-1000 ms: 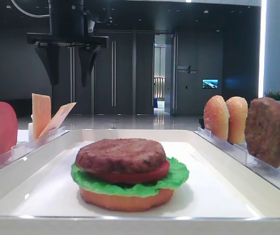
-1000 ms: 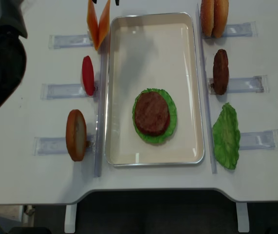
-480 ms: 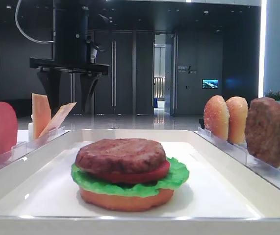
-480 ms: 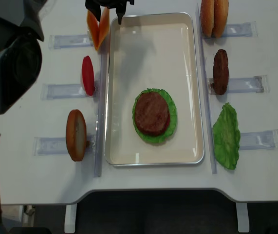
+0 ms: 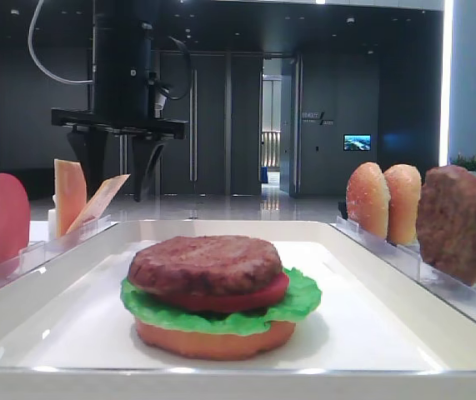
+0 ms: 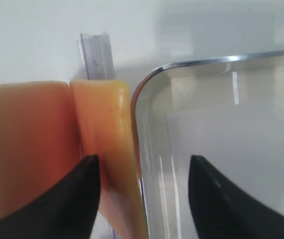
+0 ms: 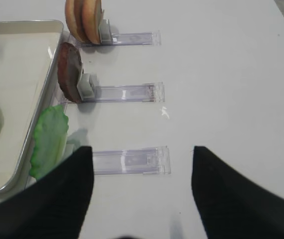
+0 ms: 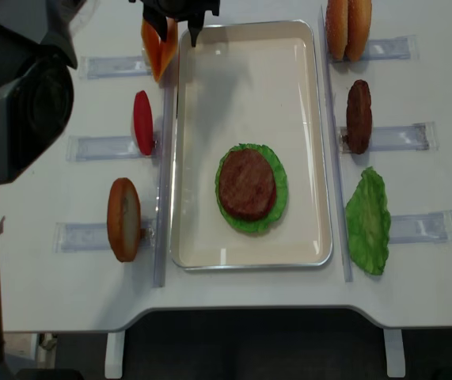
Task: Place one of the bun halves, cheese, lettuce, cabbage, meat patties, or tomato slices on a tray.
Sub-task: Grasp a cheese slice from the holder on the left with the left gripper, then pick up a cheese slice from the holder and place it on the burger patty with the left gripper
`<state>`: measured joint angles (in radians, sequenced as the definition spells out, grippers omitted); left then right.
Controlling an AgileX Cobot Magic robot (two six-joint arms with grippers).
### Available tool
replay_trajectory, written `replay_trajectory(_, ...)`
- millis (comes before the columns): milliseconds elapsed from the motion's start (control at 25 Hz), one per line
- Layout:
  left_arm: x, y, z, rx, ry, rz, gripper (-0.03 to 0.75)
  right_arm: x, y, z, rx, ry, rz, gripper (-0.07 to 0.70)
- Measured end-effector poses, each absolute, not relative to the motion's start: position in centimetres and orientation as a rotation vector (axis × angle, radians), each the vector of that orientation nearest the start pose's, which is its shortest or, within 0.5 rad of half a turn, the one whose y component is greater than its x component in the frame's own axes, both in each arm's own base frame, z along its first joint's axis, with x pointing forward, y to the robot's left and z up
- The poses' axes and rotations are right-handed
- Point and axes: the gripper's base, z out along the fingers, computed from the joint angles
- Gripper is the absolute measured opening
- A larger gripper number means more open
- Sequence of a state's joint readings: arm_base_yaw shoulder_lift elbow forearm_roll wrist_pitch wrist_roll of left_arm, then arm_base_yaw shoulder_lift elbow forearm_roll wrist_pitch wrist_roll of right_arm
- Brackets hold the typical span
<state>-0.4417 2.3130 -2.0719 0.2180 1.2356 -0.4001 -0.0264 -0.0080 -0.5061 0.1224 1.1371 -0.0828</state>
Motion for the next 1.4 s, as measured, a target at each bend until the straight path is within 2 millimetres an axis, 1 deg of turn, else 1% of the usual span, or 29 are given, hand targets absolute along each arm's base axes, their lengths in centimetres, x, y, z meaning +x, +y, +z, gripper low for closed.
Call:
replay_trajectory(320, 44.9, -19.1, 20.1, 0.139, 2.877, 0.180, 0.273, -1.0, 1.0, 27.3, -0.072, 2.100, 0.082, 0.416)
replay_trajectory(400, 44.9, -19.1, 20.1, 0.139, 2.876, 0.183, 0.220, -1.0, 1.0, 27.3, -0.072, 2.100, 0.082, 0.416)
replay_trajectory(720, 44.9, -19.1, 20.1, 0.149, 2.876, 0.184, 0.046, -1.0, 1.0, 27.3, -0.072, 2.100, 0.082, 0.416)
replay_trajectory(880, 44.8, -19.0, 20.5, 0.157, 2.871, 0.182, 0.034, -1.0, 1.0, 27.3, -0.072, 2.100, 0.082, 0.416)
replay_trajectory(1080, 44.6, -18.8, 21.6, 0.153, 2.855, 0.177, 0.033, -1.0, 1.0, 27.3, -0.072, 2.100, 0.082, 0.416)
replay_trajectory(1160, 44.4, -18.9, 22.5, 0.144, 2.847, 0.137, 0.033, -1.0, 1.0, 27.3, -0.072, 2.100, 0.082, 0.416)
replay_trajectory(1400, 43.4, -19.0, 26.0, 0.122, 2.799, 0.034, 0.032, -1.0, 1.0, 27.3, -0.072, 2.100, 0.082, 0.416)
